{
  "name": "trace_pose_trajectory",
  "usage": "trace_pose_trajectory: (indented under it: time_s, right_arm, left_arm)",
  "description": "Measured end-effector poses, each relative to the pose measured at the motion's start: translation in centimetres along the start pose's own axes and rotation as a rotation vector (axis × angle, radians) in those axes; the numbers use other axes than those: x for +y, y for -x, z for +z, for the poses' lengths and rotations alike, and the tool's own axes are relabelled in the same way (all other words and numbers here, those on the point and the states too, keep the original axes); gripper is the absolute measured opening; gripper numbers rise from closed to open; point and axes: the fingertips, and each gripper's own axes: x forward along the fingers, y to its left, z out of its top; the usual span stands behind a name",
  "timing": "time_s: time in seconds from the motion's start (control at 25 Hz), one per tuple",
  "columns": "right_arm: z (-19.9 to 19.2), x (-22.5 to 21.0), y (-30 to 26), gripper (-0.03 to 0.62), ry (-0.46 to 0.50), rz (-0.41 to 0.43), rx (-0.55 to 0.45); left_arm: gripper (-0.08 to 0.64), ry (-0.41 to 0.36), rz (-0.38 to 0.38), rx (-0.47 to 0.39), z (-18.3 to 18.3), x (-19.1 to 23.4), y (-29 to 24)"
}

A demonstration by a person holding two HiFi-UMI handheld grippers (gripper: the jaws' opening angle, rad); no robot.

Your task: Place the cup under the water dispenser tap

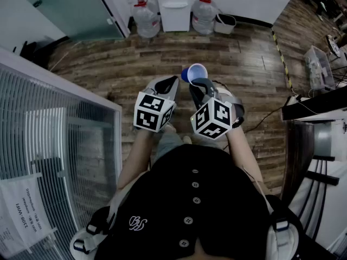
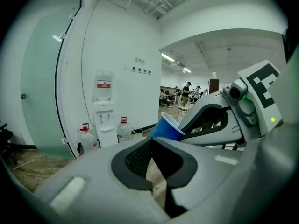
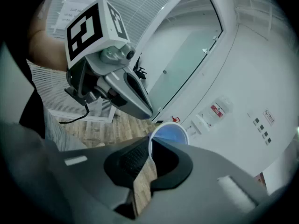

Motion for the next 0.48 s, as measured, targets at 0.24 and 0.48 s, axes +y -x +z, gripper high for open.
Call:
trace_pose_trajectory:
  time_s: [0.24, 0.48]
  right_arm:
    - [-0.12, -0.14, -0.11, 0.023, 0.009, 0.010, 0.002]
    - [-0.16, 0.12, -0.01, 0.023, -0.006, 0.009, -0.008]
  left_arm:
    - [-0.003, 0.000, -0.013, 0.002, 0.13, -0.24, -0.50]
    - [-0.003, -0.042, -0.018, 0.014, 0.18, -0.34, -0.48]
